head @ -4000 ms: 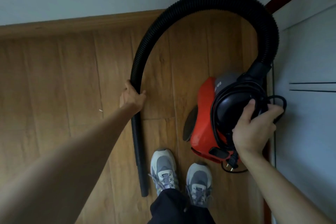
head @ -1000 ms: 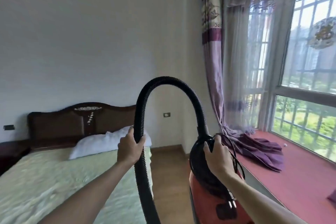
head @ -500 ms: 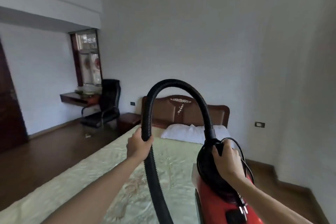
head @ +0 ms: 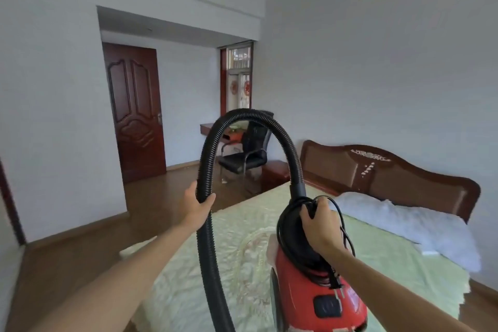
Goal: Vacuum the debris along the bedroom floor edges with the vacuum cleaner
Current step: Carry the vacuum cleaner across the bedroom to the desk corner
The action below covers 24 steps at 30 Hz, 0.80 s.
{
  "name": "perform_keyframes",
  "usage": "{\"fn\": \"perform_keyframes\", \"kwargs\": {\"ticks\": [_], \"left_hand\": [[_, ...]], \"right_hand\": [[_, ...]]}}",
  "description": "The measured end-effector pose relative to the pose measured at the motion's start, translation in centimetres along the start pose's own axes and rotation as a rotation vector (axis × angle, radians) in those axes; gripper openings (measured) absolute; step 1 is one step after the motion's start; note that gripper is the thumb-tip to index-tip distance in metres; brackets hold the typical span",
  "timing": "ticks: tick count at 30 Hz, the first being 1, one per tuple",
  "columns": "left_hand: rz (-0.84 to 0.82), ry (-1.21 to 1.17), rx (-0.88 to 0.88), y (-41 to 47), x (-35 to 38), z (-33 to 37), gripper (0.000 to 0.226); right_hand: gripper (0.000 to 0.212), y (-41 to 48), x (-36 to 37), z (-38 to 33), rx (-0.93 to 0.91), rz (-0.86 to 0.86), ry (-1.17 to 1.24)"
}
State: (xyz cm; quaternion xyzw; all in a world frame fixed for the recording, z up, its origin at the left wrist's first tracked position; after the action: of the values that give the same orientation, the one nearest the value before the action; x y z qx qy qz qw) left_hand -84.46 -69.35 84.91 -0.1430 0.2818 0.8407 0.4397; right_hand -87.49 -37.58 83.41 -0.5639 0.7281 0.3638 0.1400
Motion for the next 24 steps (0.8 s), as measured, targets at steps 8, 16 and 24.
{"fn": "perform_keyframes", "kwargs": {"ticks": [8,16,24], "left_hand": [[0.098,0.121,-0.040,5.5,-14.9,-10.4,0.044],[0.121,0.098,-0.071,10.5,-24.6,-17.9,0.039],[0.234,0.180,-0.147,12.9,-30.5,-25.1,0.049]], "right_hand": [[0.020,-0.1,11.5,-12.2,-0.091,-0.079,0.094],[0.020,-0.8,22.0,-21.4,-0.105,-0.130,0.167],[0.028,-0.4,32.1,-28.4,-0.141,-0.265,0.119]]}}
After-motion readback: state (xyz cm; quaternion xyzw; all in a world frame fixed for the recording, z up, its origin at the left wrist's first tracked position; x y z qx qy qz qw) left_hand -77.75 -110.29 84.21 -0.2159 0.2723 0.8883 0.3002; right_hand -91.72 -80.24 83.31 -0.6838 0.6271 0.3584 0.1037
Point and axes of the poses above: each hand's wrist, its own y-axis towards the middle knuckle, its own x-axis out of the palm, z = x × y, the point moved 7 cm from there along y, towards the middle knuckle, and after that the axes turned 3 degrees about -x, right-handed, at the moved point
